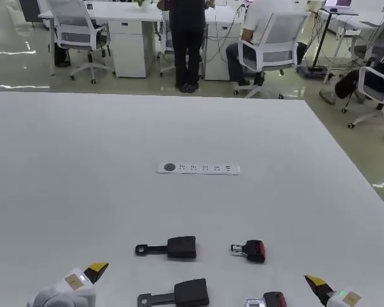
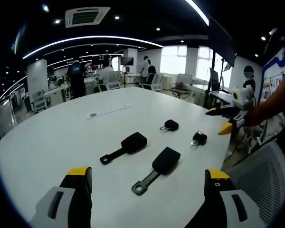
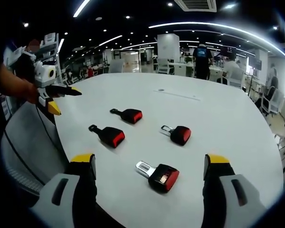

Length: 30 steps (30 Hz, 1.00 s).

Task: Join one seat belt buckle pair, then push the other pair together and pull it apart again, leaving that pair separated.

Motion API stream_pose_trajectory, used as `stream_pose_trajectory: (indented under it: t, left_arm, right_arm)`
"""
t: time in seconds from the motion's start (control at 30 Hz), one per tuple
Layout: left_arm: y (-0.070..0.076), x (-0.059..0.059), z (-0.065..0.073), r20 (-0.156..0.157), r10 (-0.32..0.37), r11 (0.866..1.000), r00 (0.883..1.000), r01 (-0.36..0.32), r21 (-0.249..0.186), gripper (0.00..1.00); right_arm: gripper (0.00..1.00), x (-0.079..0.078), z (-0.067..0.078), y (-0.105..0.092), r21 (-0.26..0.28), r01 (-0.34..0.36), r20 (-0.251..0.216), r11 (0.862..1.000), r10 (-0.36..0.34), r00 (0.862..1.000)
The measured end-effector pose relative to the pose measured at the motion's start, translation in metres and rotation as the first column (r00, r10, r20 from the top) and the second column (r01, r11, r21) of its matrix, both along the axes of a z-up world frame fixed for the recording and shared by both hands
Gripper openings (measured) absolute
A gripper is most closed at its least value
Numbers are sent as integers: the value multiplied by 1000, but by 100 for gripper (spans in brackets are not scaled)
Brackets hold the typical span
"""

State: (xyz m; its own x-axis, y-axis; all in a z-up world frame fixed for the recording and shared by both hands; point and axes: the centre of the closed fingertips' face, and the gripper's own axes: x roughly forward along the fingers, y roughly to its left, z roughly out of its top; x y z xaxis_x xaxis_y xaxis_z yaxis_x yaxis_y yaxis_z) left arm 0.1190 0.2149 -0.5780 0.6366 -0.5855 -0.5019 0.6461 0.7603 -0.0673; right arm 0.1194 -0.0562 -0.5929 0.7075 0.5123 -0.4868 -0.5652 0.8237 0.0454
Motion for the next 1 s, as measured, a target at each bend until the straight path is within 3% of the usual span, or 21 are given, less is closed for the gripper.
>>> stream_pose_trajectory:
  t: [0.57,1.0]
  left_arm:
    - [-16,4,-16,-46,-24,1000,999,25,12,100]
    - [-26,16,-27,-77,-39,999,996,39,7,100]
  right_arm:
    - [93,9,-13,-6,-2,-18,-33,1000,18,999]
    - [92,20,-23,-7,-9,-30,-61,1000,29,998]
